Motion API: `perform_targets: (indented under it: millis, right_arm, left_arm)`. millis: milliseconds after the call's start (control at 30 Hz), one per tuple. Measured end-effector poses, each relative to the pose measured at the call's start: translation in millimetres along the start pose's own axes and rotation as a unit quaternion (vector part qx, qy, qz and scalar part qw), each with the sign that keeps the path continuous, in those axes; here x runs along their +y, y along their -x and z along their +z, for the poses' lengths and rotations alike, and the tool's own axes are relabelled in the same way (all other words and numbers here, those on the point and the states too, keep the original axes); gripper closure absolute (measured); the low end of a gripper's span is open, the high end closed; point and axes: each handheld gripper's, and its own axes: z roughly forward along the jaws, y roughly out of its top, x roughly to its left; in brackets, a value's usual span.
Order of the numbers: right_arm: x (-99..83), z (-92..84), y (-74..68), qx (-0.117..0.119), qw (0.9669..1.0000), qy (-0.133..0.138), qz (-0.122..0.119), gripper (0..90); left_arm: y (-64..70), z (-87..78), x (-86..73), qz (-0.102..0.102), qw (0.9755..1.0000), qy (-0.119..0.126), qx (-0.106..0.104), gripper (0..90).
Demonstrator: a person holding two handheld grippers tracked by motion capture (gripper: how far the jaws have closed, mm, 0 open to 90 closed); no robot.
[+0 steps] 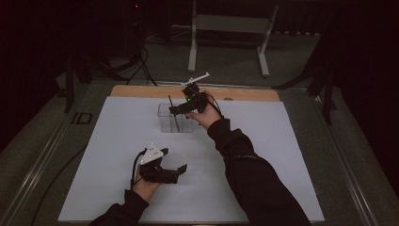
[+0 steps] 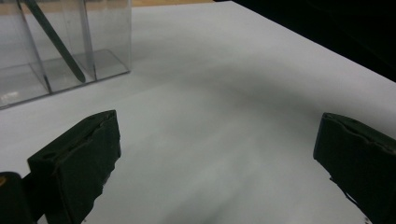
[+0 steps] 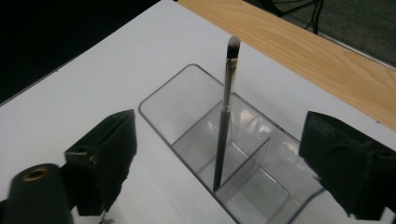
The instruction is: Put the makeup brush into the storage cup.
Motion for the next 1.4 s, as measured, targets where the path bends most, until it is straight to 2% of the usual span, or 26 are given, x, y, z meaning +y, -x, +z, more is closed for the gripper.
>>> perform_targets:
  millis: [67,100,233,300,333,467,500,567,733,867,933,1167,1400]
  right_arm:
    - [-0.9,-3.5,-0.6,-0.003,1.0,0.003,0.002,10.4]
    - [-1.4,-5.0,-0.5,0.005,1.0,0.002,-0.002,10.2]
    - [-4.7,-11.1,-3.1,0.004,0.9999,0.004,-0.015,10.3]
    - [-6.7,-13.8,-5.0,0.014,0.9996,0.002,-0.024,10.3]
    - [-8.0,-15.7,-6.2,0.011,0.9996,0.006,-0.025,10.3]
    - [-14.3,-22.8,-8.1,0.028,0.9992,0.011,-0.025,10.6]
    - [-16.3,-24.5,-8.6,0.035,0.9989,0.011,-0.028,10.6]
    - [-20.6,-29.0,-10.7,0.028,0.9987,0.014,-0.039,13.1]
    - [-32.8,-38.6,-14.2,0.037,0.9976,0.013,-0.056,14.2]
    - [-43.9,-45.6,-14.0,0.044,0.9969,0.025,-0.061,14.8]
    - [-49.3,-48.5,-12.9,0.056,0.996,0.035,-0.061,14.3]
    - [-69.6,-56.0,-17.1,0.066,0.9935,0.044,-0.081,14.6]
    - [-96.6,-63.0,-19.2,0.089,0.9911,0.056,-0.081,14.8]
  left_arm:
    - [0.2,0.5,0.1,0.0,1.0,-0.003,-0.002,2.0]
    - [0.3,0.6,0.1,-0.001,1.0,-0.004,-0.003,1.9]
    - [0.7,1.0,0.6,-0.004,0.9999,-0.003,-0.012,1.9]
    - [0.4,1.7,1.3,-0.002,0.9997,-0.008,-0.024,1.9]
    - [0.7,1.6,1.5,-0.002,0.9997,-0.007,-0.024,1.9]
    - [1.3,-1.6,5.6,0.001,0.9993,-0.008,-0.036,1.9]
    - [1.4,-2.9,7.4,0.004,0.999,-0.008,-0.043,1.9]
    - [2.3,-5.7,10.9,0.016,0.9989,-0.003,-0.044,1.9]
    - [-0.5,-13.5,20.5,0.037,0.9976,0.001,-0.058,1.9]
    - [-5.3,-21.7,25.5,0.062,0.9949,-0.012,-0.078,1.9]
    - [-8.0,-25.8,26.6,0.07,0.9934,-0.02,-0.089,1.9]
    - [-17.4,-39.3,25.8,0.077,0.9925,-0.034,-0.089,1.9]
    - [-25.4,-52.7,19.1,0.077,0.9923,-0.031,-0.092,1.9]
